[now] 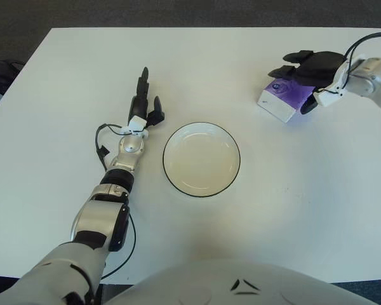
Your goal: Put the tissue paper into the plate.
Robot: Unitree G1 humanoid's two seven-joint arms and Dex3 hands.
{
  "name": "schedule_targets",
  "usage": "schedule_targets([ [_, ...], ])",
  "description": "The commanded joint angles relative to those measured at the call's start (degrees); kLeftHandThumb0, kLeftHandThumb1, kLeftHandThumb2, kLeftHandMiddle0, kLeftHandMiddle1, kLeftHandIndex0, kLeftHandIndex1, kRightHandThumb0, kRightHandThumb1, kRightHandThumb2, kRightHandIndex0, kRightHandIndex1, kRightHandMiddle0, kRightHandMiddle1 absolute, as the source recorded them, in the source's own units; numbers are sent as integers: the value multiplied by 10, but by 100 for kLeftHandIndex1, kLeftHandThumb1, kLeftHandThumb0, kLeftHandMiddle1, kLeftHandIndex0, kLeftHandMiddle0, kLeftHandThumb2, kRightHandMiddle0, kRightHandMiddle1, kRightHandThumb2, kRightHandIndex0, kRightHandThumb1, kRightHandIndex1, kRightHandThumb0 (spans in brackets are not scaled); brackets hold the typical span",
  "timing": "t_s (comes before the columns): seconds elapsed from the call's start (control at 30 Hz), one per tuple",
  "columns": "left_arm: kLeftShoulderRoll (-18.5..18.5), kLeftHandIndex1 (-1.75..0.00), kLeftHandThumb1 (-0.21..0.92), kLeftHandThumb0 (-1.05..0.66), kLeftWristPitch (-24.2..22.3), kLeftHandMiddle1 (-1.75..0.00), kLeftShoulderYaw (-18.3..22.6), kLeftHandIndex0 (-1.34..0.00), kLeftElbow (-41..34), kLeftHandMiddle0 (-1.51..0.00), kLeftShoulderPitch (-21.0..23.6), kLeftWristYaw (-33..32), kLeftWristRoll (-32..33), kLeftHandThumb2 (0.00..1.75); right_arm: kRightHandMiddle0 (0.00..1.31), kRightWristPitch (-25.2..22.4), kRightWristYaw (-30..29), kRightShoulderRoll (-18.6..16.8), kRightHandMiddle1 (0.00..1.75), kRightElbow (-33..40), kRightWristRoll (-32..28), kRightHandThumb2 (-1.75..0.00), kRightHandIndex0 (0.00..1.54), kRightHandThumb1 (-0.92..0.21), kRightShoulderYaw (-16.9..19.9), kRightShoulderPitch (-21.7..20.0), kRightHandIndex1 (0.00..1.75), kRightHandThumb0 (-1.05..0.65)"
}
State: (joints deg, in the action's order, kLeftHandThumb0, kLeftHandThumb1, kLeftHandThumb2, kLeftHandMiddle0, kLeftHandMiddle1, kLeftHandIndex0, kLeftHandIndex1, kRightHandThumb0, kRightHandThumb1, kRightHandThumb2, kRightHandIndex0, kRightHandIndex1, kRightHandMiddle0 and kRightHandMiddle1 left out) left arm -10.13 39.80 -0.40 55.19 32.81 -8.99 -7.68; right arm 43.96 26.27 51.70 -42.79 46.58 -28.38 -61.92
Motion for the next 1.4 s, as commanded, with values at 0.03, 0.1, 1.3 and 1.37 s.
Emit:
schedule_targets([
  [0.03,15,-5,92,-91,14,0,-7,0,66,0,-118,2,-8,102,0,-1,104,44,16,43,-63,-12,0,-79,33,-22,0,-104],
  [0.1,15,-5,92,-91,13,0,-7,0,69,0,-117,4,-8,102,0,-6,116,51,17,58,-66,-12,0,-78,40,-23,0,-104],
  [1.3,5,-5,92,-90,9,-1,-8,0,91,-2,-103,10,-12,101,0,-78,254,72,0,186,-96,-14,0,-71,86,10,0,-86],
  [1.37,5,-5,92,-90,9,-1,-8,0,90,-2,-103,9,-12,101,0,-78,250,71,0,188,-97,-15,0,-70,87,15,0,-87],
])
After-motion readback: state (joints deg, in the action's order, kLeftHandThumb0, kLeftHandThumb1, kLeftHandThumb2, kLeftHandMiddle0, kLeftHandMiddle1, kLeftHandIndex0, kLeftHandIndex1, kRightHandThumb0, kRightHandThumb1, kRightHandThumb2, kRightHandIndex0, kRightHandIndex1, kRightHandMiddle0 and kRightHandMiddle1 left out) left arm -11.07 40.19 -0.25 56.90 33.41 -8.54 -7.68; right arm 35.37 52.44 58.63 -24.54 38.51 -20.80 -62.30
